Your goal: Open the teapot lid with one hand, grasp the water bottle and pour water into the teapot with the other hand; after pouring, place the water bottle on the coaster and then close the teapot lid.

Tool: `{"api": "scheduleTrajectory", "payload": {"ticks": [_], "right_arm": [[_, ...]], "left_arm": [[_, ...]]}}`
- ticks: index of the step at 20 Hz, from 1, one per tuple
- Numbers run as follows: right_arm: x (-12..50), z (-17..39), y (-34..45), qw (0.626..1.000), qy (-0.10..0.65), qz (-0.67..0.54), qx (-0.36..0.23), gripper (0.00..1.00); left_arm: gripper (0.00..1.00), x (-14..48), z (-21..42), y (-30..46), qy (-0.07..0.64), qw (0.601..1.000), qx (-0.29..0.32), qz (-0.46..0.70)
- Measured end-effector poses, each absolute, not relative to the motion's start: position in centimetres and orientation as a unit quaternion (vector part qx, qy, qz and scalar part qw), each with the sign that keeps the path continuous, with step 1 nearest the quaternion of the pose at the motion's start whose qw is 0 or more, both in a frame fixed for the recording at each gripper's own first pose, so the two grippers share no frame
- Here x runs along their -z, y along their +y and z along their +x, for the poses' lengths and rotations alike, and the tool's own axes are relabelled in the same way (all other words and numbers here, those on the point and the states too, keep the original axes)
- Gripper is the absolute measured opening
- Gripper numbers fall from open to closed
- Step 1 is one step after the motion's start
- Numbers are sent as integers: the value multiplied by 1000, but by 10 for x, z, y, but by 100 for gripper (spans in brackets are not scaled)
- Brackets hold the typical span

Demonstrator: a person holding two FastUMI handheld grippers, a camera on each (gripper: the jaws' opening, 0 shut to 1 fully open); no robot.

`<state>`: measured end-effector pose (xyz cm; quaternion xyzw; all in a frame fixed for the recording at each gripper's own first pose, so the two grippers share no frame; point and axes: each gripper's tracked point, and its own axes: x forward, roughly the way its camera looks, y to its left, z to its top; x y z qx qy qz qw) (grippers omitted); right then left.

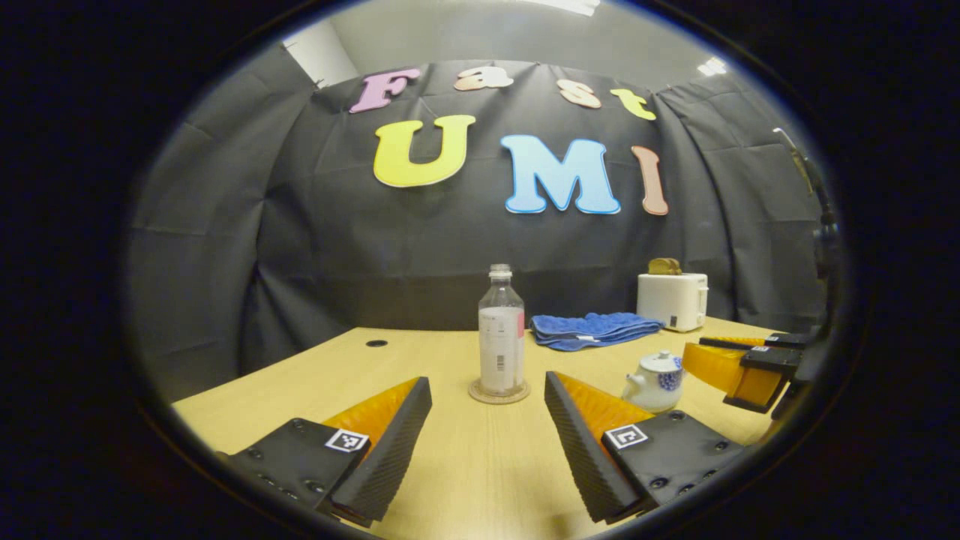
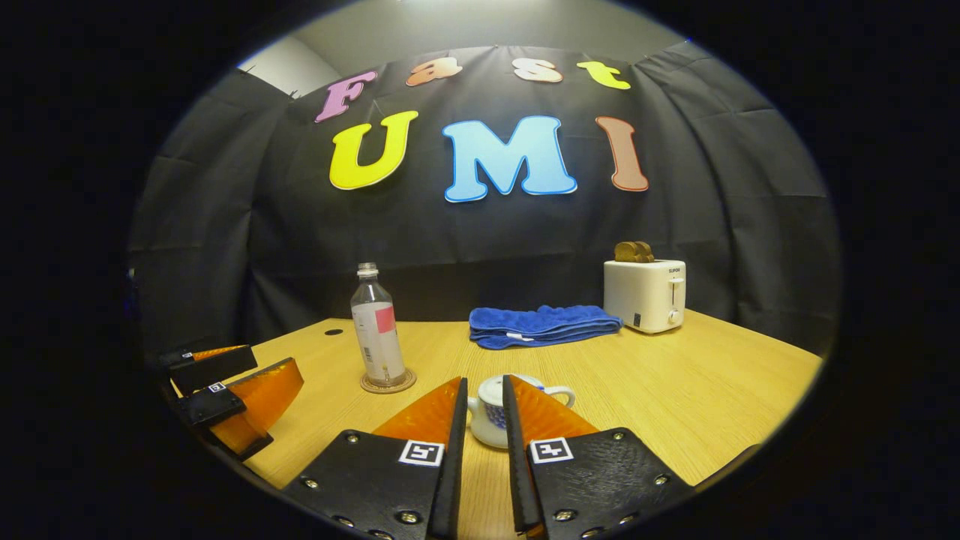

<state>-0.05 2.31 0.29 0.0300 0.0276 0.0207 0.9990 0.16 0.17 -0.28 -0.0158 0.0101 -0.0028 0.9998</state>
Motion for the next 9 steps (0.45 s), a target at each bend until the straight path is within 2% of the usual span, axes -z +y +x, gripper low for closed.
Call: {"api": "scheduleTrajectory", "payload": {"ticks": [9], "right_arm": [[3,-6,23,1000,15,20,-8,28]], "left_arm": [[100,5,-3,3,9,1000,-8,4]]}}
